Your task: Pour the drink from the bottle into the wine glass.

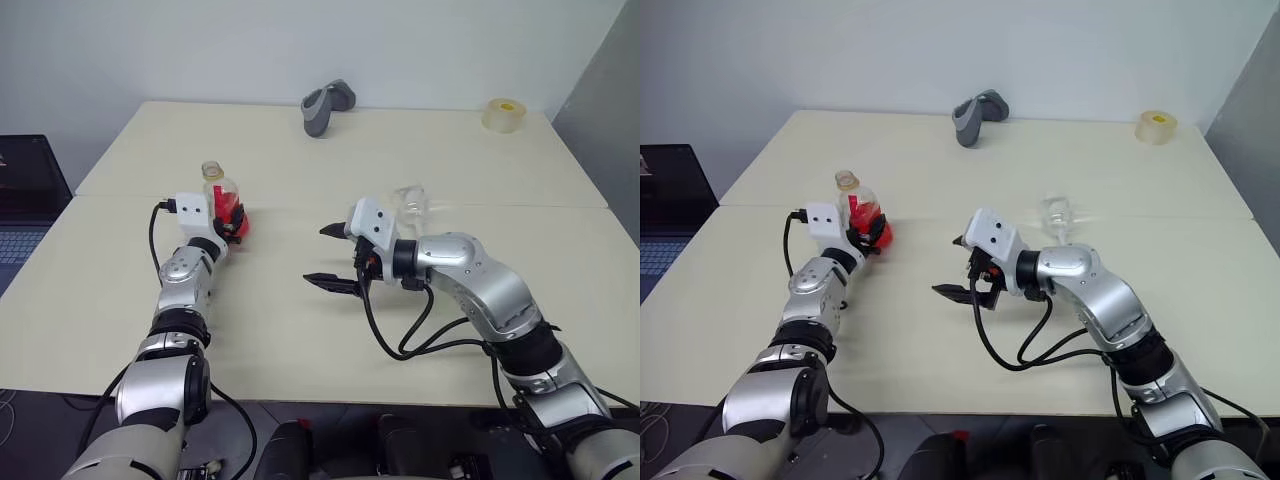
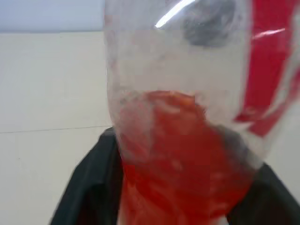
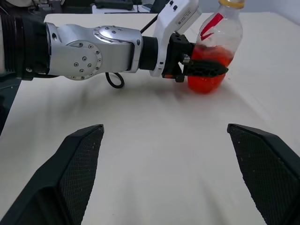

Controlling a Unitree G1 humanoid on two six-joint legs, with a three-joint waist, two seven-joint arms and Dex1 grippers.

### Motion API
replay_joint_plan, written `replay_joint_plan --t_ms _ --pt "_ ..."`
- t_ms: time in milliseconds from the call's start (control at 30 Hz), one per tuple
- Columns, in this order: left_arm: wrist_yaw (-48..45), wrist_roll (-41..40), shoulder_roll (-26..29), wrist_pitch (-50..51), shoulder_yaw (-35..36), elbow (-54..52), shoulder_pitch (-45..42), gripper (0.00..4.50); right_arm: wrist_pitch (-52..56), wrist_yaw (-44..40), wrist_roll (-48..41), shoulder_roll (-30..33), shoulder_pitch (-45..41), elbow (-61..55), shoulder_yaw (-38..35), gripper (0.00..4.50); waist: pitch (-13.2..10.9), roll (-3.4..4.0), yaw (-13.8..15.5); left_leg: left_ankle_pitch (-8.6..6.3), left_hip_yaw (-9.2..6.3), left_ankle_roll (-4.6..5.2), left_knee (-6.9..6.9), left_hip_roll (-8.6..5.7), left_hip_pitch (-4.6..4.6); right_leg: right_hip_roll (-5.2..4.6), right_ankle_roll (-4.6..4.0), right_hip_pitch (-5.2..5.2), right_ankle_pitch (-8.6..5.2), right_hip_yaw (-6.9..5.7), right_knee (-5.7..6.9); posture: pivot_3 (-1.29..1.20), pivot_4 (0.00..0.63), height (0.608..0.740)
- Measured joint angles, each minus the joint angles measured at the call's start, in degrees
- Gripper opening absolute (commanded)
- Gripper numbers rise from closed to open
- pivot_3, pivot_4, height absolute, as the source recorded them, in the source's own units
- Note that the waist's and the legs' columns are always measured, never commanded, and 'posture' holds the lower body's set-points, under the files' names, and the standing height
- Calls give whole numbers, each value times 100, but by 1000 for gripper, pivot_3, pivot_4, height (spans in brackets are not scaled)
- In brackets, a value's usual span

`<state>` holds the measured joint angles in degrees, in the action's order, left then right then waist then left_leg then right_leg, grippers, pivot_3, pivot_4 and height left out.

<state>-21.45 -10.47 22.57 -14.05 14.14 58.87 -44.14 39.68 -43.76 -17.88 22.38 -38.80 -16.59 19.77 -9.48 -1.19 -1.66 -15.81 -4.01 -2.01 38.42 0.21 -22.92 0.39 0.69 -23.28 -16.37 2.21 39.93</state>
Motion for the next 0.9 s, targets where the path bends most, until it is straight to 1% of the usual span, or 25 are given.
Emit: replay_joint_plan --t_ms 67,100,300,467,600,767,833,900 --pt "-34 -38 0 7 34 -34 109 4301 103 9 -83 22 10 -140 -102 4500 0 0 0 0 -1 0 0 0 0 0 0 0 0 1 0 0 150 740" --pt "-49 -58 0 15 36 -47 155 4452 129 12 -120 30 20 -192 -126 4500 0 0 0 0 -1 0 0 1 0 0 0 0 0 2 0 0 150 740" --pt "-172 -156 4 196 58 -824 705 4452 508 34 -383 152 247 -703 -346 4500 0 0 0 0 -5 0 0 2 -3 0 0 0 0 5 -2 0 150 740" --pt "-8 -239 3 733 84 -2261 1548 4452 919 120 -791 276 474 -1115 -776 4500 0 0 0 0 -4 0 -2 7 -2 0 0 1 0 8 -3 0 150 740" --pt "219 -361 -2 1368 153 -3651 2375 4452 1291 347 -1091 371 629 -1268 -1258 4500 0 -1 4 0 -4 0 -3 9 -2 0 0 1 0 8 -4 0 150 740" --pt "349 -302 -54 1790 -13 -5281 3258 4452 1592 862 -1247 419 626 -1081 -2024 4500 0 -1 13 0 -1 0 -4 8 1 -1 0 7 0 11 -6 0 150 740" --pt "328 -246 -111 1929 -196 -5717 3372 4452 1772 1119 -1248 417 478 -751 -2225 4500 0 -1 27 0 1 0 -3 5 1 -1 0 8 0 12 -5 0 150 740" --pt "237 -217 -172 2102 -534 -6127 3381 4452 2098 1447 -1213 447 87 -253 -2475 4500 0 -1 36 0 2 0 -4 -1 1 -3 -1 8 0 13 -4 0 150 740"
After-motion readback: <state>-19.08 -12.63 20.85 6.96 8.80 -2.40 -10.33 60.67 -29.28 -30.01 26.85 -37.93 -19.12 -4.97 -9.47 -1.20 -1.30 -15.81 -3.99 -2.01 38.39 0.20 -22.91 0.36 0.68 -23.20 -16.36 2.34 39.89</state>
